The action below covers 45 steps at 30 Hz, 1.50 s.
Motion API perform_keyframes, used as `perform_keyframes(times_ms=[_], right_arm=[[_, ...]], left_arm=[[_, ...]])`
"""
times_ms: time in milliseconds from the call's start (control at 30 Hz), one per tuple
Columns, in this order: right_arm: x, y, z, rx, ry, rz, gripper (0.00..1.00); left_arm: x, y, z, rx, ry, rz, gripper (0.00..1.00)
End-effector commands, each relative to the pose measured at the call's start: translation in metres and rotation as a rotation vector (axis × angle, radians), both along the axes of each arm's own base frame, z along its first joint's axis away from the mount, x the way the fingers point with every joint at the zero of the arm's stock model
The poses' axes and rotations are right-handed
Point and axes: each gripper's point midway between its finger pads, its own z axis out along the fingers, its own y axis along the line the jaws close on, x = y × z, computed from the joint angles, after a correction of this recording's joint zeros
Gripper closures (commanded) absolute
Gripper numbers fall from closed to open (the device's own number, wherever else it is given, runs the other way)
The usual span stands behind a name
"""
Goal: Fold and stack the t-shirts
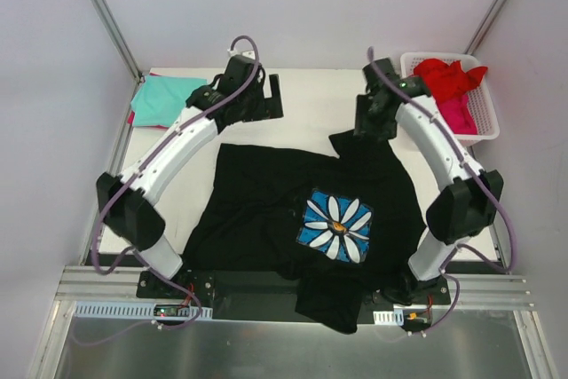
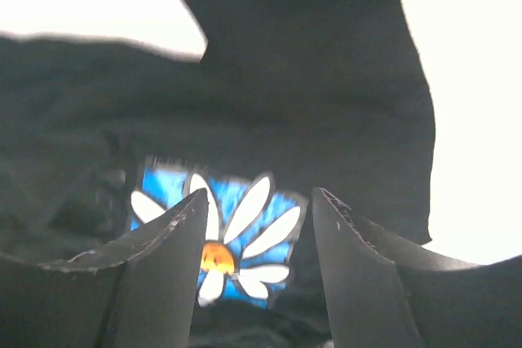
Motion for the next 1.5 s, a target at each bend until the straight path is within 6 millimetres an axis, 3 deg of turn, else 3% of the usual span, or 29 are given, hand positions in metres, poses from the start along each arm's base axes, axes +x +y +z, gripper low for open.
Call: perform_keyframes(times_ms=[0,100,200,400,567,833,867,1067,1467], right_arm=[[0.068,-0.046,-0.028,0.068,0.076,-0.054,0.44],[0.106,-0.065,-0.051,0.086,0.101,-0.081,0.45],[0.129,-0.074,-0.073,0.132,0.125,-0.087,0.45],[0.153,-0.092,-0.104,0.176,0.139,-0.085,0.46],[0.165,-0.098,-0.121,0.202,0.142,-0.084,0.46],[0.184,-0.102,-0.13,0.21,0.113,-0.066,0.45],[0.186,-0.111,-0.131,0.217,0.108,-0.08,0.45],[0.198,-0.12,-0.141,0.254,0.1,-0.097,0.45],[0.204,-0.126,-0.155,0.328,0.11,-0.13,0.46]], left_arm=[[0.046,-0.003,-0.058,0.08,0.08,-0.016,0.01],[0.067,-0.004,-0.073,0.046,0.084,-0.008,0.01],[0.076,0.004,-0.086,0.045,0.101,0.008,0.01],[0.072,0.014,-0.101,0.046,0.134,0.007,0.01],[0.063,0.016,-0.105,0.035,0.144,0.0,0.01],[0.056,0.018,-0.109,0.03,0.145,-0.008,0.01],[0.054,0.019,-0.11,0.029,0.148,-0.006,0.01],[0.05,0.02,-0.11,0.022,0.146,-0.01,0.01],[0.048,0.019,-0.1,-0.002,0.132,-0.021,0.01]])
